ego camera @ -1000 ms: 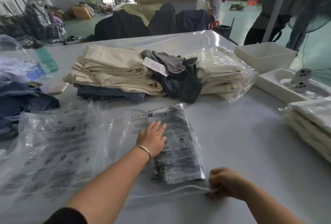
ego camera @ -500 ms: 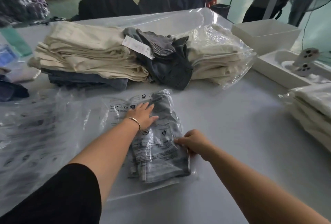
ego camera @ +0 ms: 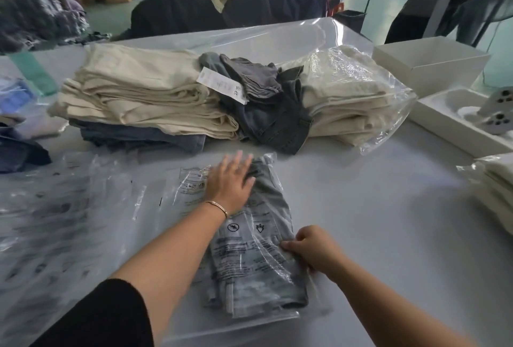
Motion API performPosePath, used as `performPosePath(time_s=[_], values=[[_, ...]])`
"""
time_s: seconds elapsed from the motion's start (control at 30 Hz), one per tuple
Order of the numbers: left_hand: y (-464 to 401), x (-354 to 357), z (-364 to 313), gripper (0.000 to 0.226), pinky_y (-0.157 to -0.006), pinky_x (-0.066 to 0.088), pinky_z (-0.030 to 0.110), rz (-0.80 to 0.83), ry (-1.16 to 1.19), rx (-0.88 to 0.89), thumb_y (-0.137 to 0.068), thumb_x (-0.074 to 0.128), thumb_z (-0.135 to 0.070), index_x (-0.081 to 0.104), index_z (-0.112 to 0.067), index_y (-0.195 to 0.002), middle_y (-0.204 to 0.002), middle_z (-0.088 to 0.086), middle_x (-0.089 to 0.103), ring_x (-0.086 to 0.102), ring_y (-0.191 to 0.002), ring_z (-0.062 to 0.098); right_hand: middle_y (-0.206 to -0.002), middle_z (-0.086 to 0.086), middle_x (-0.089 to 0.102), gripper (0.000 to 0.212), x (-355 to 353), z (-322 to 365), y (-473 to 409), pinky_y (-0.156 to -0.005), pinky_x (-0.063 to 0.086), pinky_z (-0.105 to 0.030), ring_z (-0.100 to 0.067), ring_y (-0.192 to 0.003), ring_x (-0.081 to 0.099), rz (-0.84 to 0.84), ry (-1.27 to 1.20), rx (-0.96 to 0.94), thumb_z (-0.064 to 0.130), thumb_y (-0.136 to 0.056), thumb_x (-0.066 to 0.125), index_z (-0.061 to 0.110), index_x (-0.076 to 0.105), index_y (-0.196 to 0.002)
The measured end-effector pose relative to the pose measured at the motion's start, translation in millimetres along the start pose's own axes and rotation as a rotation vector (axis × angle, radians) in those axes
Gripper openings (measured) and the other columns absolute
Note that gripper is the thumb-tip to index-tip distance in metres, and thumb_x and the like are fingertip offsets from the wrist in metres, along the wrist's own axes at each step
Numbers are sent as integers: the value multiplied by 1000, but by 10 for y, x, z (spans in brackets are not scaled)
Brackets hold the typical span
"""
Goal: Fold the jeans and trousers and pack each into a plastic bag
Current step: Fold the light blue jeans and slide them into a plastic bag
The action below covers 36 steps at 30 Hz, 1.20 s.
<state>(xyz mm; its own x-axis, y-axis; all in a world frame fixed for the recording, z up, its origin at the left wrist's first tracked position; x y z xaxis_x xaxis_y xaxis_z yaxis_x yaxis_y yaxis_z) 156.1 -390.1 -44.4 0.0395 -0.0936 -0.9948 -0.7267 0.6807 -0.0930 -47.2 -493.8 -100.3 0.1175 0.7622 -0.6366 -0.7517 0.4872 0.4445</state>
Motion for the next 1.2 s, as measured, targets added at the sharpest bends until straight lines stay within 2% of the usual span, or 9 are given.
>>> performPosePath(time_s=[0.07,0.13,0.17,0.3,0.47,0.57,0.7,0.97,1.2], values=[[13,103,-364,61,-117,13,49,118,19,150,-95,15,-58,6,-34,-151,-161,-6,3,6,-147,20,-56,6,57,39,-17,30,41,-46,37,-21,-11,-48,53,-5,56,-19,52,-75,71,18,56,-65],[-14,307,-493,62,-118,11,52,379,39,94,-96,19,-57,5,-32,-152,-161,-6,-4,0,-148,21,-65,5,60,38,-18,56,118,-53,41,-23,-12,-58,56,6,49,-46,54,-78,69,19,57,-72],[-66,273,-528,62,-118,11,51,387,63,69,-97,22,-56,5,-33,-152,-161,-6,-4,0,-148,23,-68,5,61,38,-24,60,180,-54,42,-23,-11,-59,56,6,-4,-61,54,-80,68,18,57,-76],[-199,-358,-760,59,-118,15,47,133,318,70,-97,32,-49,13,-35,-151,-161,-8,2,3,-147,20,-59,-1,61,42,-13,-156,536,-44,47,-24,-16,-48,58,193,-342,18,47,-82,70,7,59,-84],[572,-644,-1156,53,-115,25,43,72,306,193,-91,48,-34,39,-24,-142,-156,-1,25,18,-142,22,-76,-19,71,9,128,-483,1018,-50,53,-25,-22,-56,69,581,-403,121,8,-80,70,7,62,-78],[1408,-596,-1394,32,-100,39,37,15,295,378,-85,56,-34,60,-19,-113,-121,2,55,46,-118,21,-71,-18,71,11,132,-537,1102,-44,46,-20,-21,-53,67,538,-379,113,10,-83,69,8,62,-74],[2281,-425,-1641,29,-64,49,20,-2,186,641,-69,68,-51,63,-24,-76,-80,-8,60,60,-77,14,-63,-14,67,16,115,-567,1237,-41,38,-18,-19,-46,61,512,-352,119,19,-81,69,9,64,-70],[2375,-651,-1744,24,-44,42,23,-177,97,652,-64,79,-34,60,-20,-61,-63,-5,57,57,-56,14,-54,-10,52,26,95,-475,1370,-44,34,-19,-17,-44,45,388,-594,128,0,-87,53,7,58,-63],[2422,-625,-1623,11,-53,39,23,-133,-100,744,-59,67,-24,58,-22,-64,-68,-2,58,54,-59,18,-49,-7,48,32,-93,-476,1294,-40,27,-17,-16,-40,35,138,-550,146,7,-89,48,11,51,-57]])
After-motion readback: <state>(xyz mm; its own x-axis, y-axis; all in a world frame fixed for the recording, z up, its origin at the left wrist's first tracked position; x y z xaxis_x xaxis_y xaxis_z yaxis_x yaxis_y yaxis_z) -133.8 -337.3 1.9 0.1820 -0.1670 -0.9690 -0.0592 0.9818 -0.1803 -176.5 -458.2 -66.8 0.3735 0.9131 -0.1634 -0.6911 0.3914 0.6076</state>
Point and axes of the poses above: each hand's wrist, its own y-axis away from the middle knuckle, its own x-axis out of the palm, z = x × y, the point moved 8 cm from there along -y, towards the middle knuckle
